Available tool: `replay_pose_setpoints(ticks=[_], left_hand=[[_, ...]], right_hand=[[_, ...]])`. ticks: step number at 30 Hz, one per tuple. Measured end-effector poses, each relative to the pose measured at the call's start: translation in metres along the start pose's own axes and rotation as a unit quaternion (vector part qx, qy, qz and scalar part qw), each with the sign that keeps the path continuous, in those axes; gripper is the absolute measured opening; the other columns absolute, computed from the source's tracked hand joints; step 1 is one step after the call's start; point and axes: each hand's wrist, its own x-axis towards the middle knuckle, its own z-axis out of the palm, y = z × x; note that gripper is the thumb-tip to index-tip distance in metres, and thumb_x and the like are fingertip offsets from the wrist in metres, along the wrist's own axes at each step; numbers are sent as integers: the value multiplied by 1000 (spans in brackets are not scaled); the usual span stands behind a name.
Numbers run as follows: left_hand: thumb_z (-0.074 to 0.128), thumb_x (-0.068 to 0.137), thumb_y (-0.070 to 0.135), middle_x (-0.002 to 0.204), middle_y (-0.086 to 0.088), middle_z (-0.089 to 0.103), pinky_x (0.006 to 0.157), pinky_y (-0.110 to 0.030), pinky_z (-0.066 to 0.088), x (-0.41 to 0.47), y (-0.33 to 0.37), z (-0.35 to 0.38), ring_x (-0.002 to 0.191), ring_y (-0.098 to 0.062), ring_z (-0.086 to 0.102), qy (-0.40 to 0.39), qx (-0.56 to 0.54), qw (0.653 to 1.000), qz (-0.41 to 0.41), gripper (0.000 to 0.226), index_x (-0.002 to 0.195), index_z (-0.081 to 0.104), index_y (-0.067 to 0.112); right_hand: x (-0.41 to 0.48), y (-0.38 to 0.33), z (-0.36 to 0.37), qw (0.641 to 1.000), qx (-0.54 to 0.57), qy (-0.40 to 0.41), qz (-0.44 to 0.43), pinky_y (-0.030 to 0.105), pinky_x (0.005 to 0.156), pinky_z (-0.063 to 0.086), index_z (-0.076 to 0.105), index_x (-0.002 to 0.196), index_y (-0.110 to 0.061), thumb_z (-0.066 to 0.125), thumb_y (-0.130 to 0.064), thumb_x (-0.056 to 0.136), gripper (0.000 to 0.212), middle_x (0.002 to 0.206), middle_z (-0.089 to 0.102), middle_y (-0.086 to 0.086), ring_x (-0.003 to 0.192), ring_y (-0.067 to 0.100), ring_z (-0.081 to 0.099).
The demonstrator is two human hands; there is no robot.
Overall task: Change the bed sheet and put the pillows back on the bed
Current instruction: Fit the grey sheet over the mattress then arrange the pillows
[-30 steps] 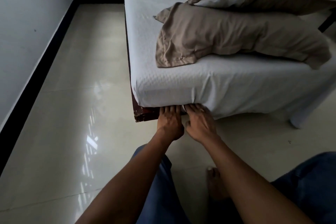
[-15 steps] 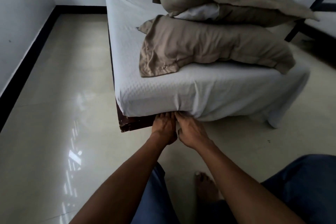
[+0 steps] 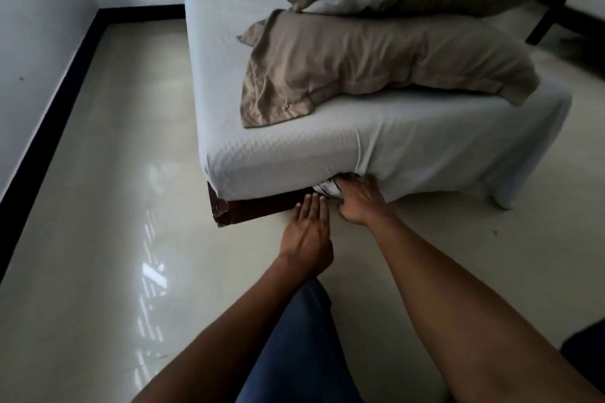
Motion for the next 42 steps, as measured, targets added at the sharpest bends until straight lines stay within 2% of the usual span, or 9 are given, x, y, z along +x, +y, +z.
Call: replay_pose_setpoints(ticks=[5, 11, 14, 18, 22, 25, 33, 38, 42], left_hand=[[34, 87, 30, 164, -23, 19, 125, -44, 10, 48, 2, 2, 152, -35, 19, -35, 19, 999, -2, 82, 158, 9, -3], [51, 93, 41, 166, -17, 12, 125, -47, 8, 76, 35, 10, 153, -32, 11, -57, 33, 995, -69, 89, 159, 6, 3], [51, 92, 29, 166, -21, 9, 127, -46, 4, 61, 42, 15, 155, -34, 8, -13, 5, 998, -57, 84, 159, 9, 0], [55, 83, 21, 163, -26, 19, 125, -44, 15, 49, 51, 26, 153, -38, 17, 21, 5, 1000, -12, 82, 155, 24, -6], [61, 71, 18, 148, -31, 45, 116, -54, 35, 98, 58, 34, 137, -46, 44, 32, 0, 999, -10, 82, 146, 41, -11], [70, 72, 25, 139, -28, 54, 110, -50, 42, 130, 75, 35, 126, -45, 53, 0, 26, 998, -58, 81, 142, 46, -7], [56, 85, 27, 163, -24, 20, 126, -43, 13, 87, 111, 31, 153, -36, 17, -13, 40, 994, -100, 84, 156, 23, -3], [63, 79, 21, 157, -27, 33, 122, -48, 21, 120, 114, 25, 146, -43, 33, -24, 33, 996, -84, 84, 152, 32, -5], [61, 91, 39, 159, -19, 29, 120, -45, 21, 172, 148, 19, 146, -38, 29, -78, 34, 983, -164, 82, 157, 23, 8]], right_hand=[[-24, -6, -7, 998, 56, 24, -28, 41, 112, 37, 48, 141, -16, 62, -24, 84, 59, 147, 52, 6, 134, 27, 48], [-52, 51, 10, 986, 93, 137, -9, 37, 106, 44, 51, 144, -17, 62, -14, 76, 69, 145, 56, 5, 129, 28, 54], [-23, 77, 4, 980, 75, 185, 9, 41, 103, 44, 71, 119, -30, 54, -26, 68, 54, 116, 73, 1, 112, 28, 63], [-6, 74, -2, 978, 78, 192, 18, 41, 94, 42, 78, 89, -25, 66, -34, 64, 29, 80, 75, 5, 84, 32, 69], [-23, 94, 16, 970, 109, 191, -100, 43, 105, 44, 68, 123, -19, 53, -33, 70, 57, 122, 70, 6, 115, 31, 62], [-29, 131, 23, 964, 121, 208, -112, 43, 114, 39, 57, 141, -13, 55, -24, 74, 67, 138, 63, 7, 128, 27, 56], [0, 160, 7, 993, 51, 68, -84, 47, 119, 26, 53, 137, -26, 72, -32, 62, 78, 142, 56, 1, 135, 30, 46], [-17, 171, -7, 987, 74, 49, -133, 47, 124, 17, 37, 153, -21, 65, -30, 76, 83, 158, 41, 2, 147, 28, 32], [-36, 190, -4, 977, 104, 43, -178, 40, 126, 17, 30, 158, -11, 60, -20, 81, 84, 164, 31, 7, 153, 25, 25]])
